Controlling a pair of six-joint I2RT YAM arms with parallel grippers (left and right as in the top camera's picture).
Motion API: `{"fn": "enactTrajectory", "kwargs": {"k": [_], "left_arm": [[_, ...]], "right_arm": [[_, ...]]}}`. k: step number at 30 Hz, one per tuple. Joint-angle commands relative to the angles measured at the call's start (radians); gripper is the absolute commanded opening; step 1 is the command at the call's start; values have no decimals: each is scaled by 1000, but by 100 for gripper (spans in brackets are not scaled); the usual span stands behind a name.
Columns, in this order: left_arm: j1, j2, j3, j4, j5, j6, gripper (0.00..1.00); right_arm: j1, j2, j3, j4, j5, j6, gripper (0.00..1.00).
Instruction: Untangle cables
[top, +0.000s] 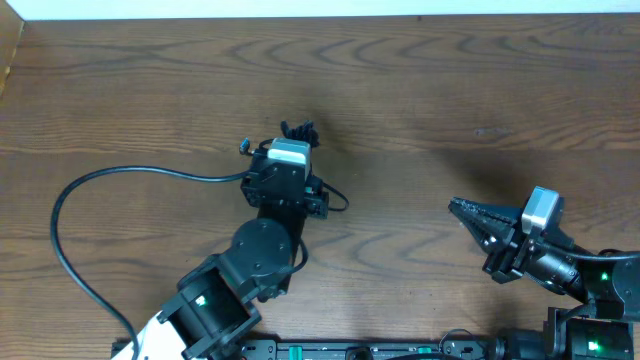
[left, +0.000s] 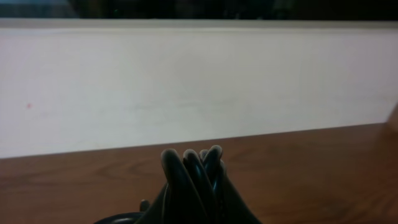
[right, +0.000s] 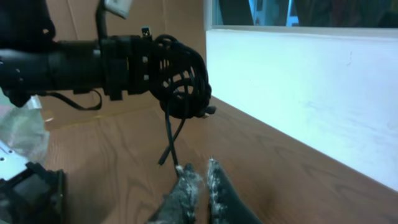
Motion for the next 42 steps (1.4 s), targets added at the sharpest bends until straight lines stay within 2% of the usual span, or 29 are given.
{"fn": "enactTrajectory", "kwargs": {"k": [1, 4, 6, 8, 11, 15, 18, 23, 29, 32, 35, 42], "left_arm": [[1, -24, 17, 13, 171, 18, 7], [1, -19, 17, 40, 303, 17, 7], [1, -11, 17, 72, 369, 10, 8], [1, 0, 17, 112, 440, 10, 7], [1, 21, 17, 183, 576, 10, 7], [1, 41, 17, 259, 708, 11, 7], [1, 45, 17, 302, 766, 10, 8], [1, 45, 17, 351, 778, 10, 8], [1, 62, 17, 424, 910, 10, 8], [0, 92, 17, 465, 932, -12, 7], [-2, 132, 17, 517, 932, -71, 8], [-50, 234, 17, 661, 932, -74, 7]], "right_arm": [[1, -6, 8, -1, -20, 17, 25], [2, -6, 8, -1, -21, 17, 68], [2, -6, 8, -2, -26, 18, 81], [2, -6, 8, -1, -52, 17, 87], [2, -6, 8, -2, -73, 17, 86], [2, -6, 8, -2, -67, 18, 73], [2, -6, 8, -5, -65, 18, 73], [2, -6, 8, -28, -65, 18, 72], [3, -6, 8, -40, -66, 26, 69], [5, -6, 8, -38, -69, 26, 67], [5, -6, 8, -39, -69, 26, 63], [5, -6, 8, -39, -69, 26, 50]]}}
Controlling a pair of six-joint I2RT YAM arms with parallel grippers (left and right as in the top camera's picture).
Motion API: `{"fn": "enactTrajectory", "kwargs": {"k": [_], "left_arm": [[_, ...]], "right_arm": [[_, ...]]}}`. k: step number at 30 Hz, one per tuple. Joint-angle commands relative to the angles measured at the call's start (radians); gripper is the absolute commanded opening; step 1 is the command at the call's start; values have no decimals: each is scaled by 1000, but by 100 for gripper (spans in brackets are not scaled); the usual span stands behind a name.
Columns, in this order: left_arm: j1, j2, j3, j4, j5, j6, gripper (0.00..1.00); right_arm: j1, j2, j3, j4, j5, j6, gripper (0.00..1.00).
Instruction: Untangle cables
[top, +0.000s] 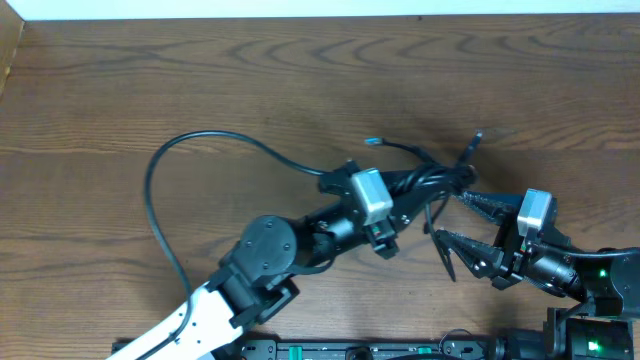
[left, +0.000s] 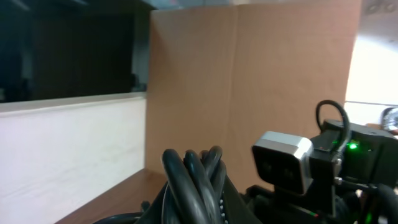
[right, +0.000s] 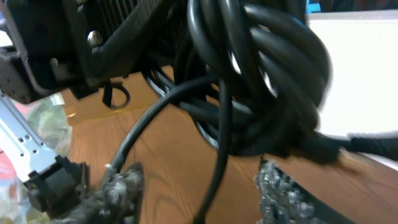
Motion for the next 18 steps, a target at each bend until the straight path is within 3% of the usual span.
{"fn": "enactTrajectory", "kwargs": {"k": [1, 6, 9, 18], "left_arm": [[-24, 29, 17, 71, 15, -13, 8], [-44, 53, 17, 126, 14, -14, 7], [-44, 52, 17, 132, 12, -14, 7], [-42, 51, 17, 131, -56, -12, 8]], "right_arm": [[4, -6, 8, 0, -6, 9, 46], [4, -6, 8, 0, -6, 9, 26], [4, -6, 8, 0, -6, 9, 1], [4, -6, 8, -4, -6, 9, 1]]}}
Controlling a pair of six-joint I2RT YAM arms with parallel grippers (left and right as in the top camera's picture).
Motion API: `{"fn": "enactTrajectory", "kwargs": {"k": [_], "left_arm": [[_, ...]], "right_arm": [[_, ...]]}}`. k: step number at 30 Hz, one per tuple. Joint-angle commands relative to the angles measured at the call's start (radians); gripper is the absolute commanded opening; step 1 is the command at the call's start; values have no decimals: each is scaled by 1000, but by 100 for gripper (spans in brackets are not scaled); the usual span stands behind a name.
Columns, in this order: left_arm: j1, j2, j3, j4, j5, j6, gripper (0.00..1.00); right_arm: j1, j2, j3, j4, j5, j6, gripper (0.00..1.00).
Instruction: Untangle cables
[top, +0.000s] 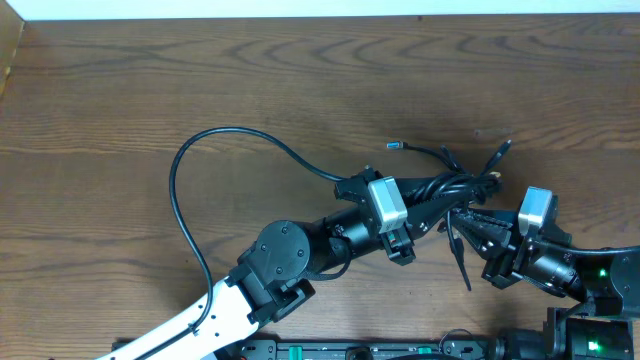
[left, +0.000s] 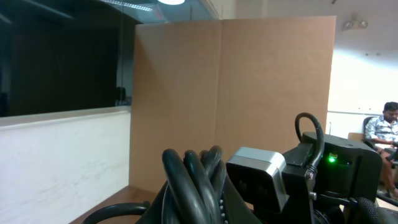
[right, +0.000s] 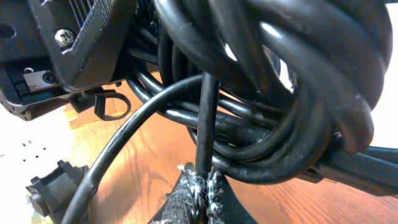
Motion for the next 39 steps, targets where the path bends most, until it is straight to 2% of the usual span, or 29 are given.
{"fn": "enactTrajectory", "kwargs": {"k": [1, 6, 9, 15, 21, 24, 30, 31, 33, 34, 36, 39], "left_arm": [[5, -3, 17, 14, -87, -3, 8], [68, -17, 17, -20, -241, 2, 7], [127, -36, 17, -72, -272, 2, 8], [237, -96, 17, -238, -272, 2, 8], [283, -161, 17, -394, -270, 8, 7], [296, -182, 17, -466, -267, 48, 8], [301, -207, 17, -491, -162, 48, 8], [301, -210, 17, -490, -137, 48, 7], [301, -221, 17, -491, -86, 48, 8], [301, -226, 17, -490, -61, 48, 7], [301, -239, 17, -487, -8, 48, 7], [301, -260, 17, -464, 89, 47, 8]], "right_arm": [[4, -6, 8, -4, -11, -3, 1], [4, -6, 8, -9, -99, -3, 1], [4, -6, 8, 7, -161, -3, 1], [4, -6, 8, 159, -312, 23, 1], [4, -6, 8, 263, -317, 100, 1], [4, -6, 8, 290, -316, 122, 1], [1, -6, 8, 291, -293, 124, 1], [1, -6, 8, 290, -284, 124, 3], [1, -6, 8, 272, -251, 124, 31], [1, -6, 8, 257, -232, 123, 50], [1, -6, 8, 209, -180, 111, 75], [1, -4, 8, 134, -119, 63, 82]]}}
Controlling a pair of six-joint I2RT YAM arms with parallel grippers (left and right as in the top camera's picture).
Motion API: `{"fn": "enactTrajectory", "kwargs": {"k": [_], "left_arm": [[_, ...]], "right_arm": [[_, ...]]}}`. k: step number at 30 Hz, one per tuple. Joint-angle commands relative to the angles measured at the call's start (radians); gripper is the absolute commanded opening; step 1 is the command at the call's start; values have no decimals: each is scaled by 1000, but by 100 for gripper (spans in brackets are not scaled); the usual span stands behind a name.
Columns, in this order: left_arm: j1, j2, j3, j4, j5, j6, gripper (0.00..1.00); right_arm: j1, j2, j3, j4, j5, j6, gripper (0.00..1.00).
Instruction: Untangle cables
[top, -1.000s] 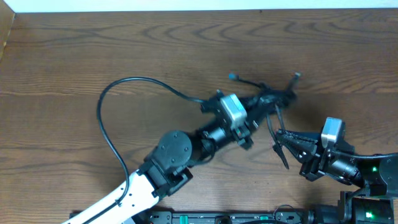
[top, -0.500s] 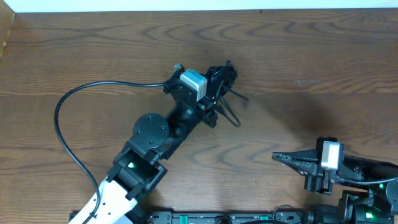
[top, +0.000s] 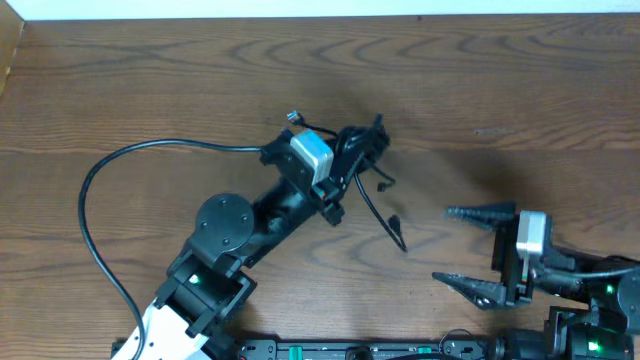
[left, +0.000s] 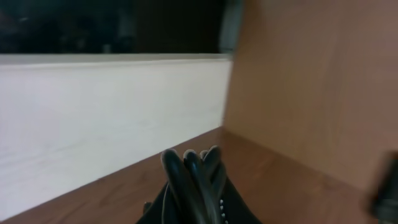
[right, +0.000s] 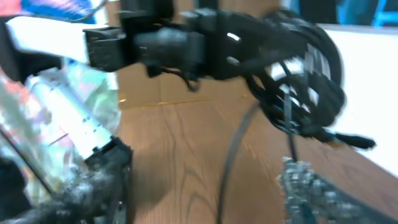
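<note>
A tangled bundle of black cable is held above the table's middle with my left gripper shut on it. In the left wrist view the loops fill the space between the jaws. One long strand curves away to the left across the table. A short loose end hangs from the bundle towards the right. My right gripper stands wide open to the right of it, holding nothing. The right wrist view shows the bundle ahead and the hanging strand between the spread fingers.
The wooden table runs back to a white wall strip. Brown cardboard stands at the side. The left arm's base sits at the near edge, and crinkled plastic shows at the left of the right wrist view.
My right gripper was shut on a strand under the bundle; now it is wide open and clear of it. The left gripper has carried the bundle left and farther back.
First my left gripper held the bundle at the table's middle while the right gripper was shut, apart at the right. Then the bundle was at the right gripper, whose jaws stood open around a strand, then shut on it. Now the grippers are apart, a loose end hanging.
</note>
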Motion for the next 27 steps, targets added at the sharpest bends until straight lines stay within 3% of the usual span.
{"fn": "enactTrajectory", "kwargs": {"k": [1, 6, 9, 18, 20, 21, 24, 25, 27], "left_arm": [[3, -40, 17, 36, 158, 16, 7], [1, -45, 17, 109, 271, -10, 8], [-17, -26, 17, 161, 272, -87, 7], [-113, 98, 17, 381, 257, -137, 7], [-134, 128, 17, 418, 237, -160, 7], [-145, 143, 17, 432, 229, -166, 7], [-162, 174, 17, 460, 229, -166, 7], [-163, 181, 17, 470, 230, -167, 7], [-163, 193, 17, 497, 225, -194, 7]], "right_arm": [[1, -3, 7, -53, 114, -56, 82], [2, -3, 7, -87, 145, -74, 80], [2, -3, 7, -87, 145, -74, 79], [2, 6, 7, -93, 145, -100, 75], [2, 18, 7, -92, 146, -100, 70], [2, 25, 7, -92, 145, -100, 64], [2, 49, 7, -92, 145, -100, 17], [2, 56, 7, -93, 145, -100, 7], [3, 72, 7, -96, 144, -100, 2]]}}
